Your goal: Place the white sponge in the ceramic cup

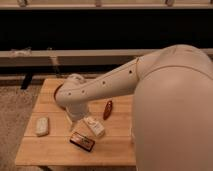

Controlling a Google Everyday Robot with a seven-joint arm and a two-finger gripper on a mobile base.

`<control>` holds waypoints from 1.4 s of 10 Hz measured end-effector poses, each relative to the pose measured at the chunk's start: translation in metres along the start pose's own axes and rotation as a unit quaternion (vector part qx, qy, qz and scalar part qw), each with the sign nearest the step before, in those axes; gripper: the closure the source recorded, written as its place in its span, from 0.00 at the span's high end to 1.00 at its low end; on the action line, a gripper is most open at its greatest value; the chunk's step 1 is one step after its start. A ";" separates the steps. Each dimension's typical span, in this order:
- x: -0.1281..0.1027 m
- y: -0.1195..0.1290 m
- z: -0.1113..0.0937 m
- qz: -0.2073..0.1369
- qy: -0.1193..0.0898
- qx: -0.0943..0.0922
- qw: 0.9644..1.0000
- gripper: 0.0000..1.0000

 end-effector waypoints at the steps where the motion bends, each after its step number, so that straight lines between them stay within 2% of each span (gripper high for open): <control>1: -0.011 0.014 0.001 -0.003 0.002 0.002 1.000 0.80; 2: -0.023 0.027 0.002 -0.005 0.004 0.002 1.000 0.80; 5: -0.081 0.081 0.014 -0.010 0.013 0.000 1.000 0.80; 8: -0.133 0.125 0.040 -0.004 0.027 -0.013 1.000 0.80; 9: -0.143 0.137 0.052 -0.003 0.030 -0.018 0.999 0.80; 11: -0.154 0.155 0.074 0.003 0.030 -0.040 0.999 0.80; 12: -0.155 0.159 0.079 0.003 0.032 -0.043 0.999 0.80; 14: -0.157 0.187 0.090 -0.012 0.032 -0.048 0.998 0.80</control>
